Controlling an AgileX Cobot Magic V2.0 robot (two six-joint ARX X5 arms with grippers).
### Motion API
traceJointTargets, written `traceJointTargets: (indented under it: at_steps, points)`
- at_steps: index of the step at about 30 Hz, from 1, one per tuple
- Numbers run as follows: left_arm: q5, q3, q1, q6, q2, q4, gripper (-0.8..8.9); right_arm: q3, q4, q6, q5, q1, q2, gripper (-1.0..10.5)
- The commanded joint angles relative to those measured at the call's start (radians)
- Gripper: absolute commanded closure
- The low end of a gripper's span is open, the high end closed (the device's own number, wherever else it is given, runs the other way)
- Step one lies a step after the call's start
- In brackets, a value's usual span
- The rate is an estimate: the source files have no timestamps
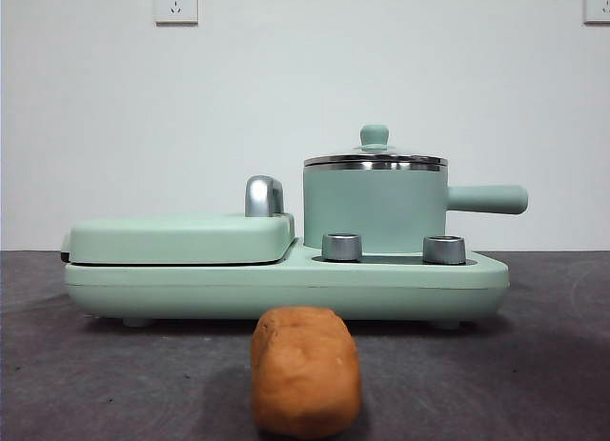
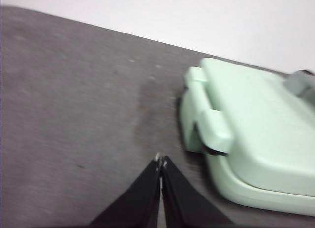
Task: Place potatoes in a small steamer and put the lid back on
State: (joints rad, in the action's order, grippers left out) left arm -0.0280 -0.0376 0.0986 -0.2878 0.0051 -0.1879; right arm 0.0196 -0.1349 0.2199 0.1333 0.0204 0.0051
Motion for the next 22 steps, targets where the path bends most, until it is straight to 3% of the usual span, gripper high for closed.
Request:
traceJointTargets:
  at_steps: [1,5,10,13,22]
  points:
    - [-0.032,-0.054,0.016,-0.13,0.013,-0.003,8.05,0.051,-0.032,0.148,0.028,0.0,0.0,9.3]
    - [-0.034,-0.158,0.047,-0.171,0.071,-0.053,8.05,0.159,-0.142,0.22,0.043,0.0,0.001,9.3]
    - [-0.074,-0.314,0.079,-0.16,0.193,-0.17,8.05,0.345,-0.319,0.222,0.061,0.001,0.048,9.3]
    - [-0.111,-0.408,0.093,-0.13,0.282,-0.224,8.05,0.462,-0.418,0.183,0.08,0.001,0.103,9.3]
    - [-0.272,-0.642,0.124,-0.043,0.534,-0.269,8.05,0.746,-0.542,0.071,0.283,0.001,0.299,9.3]
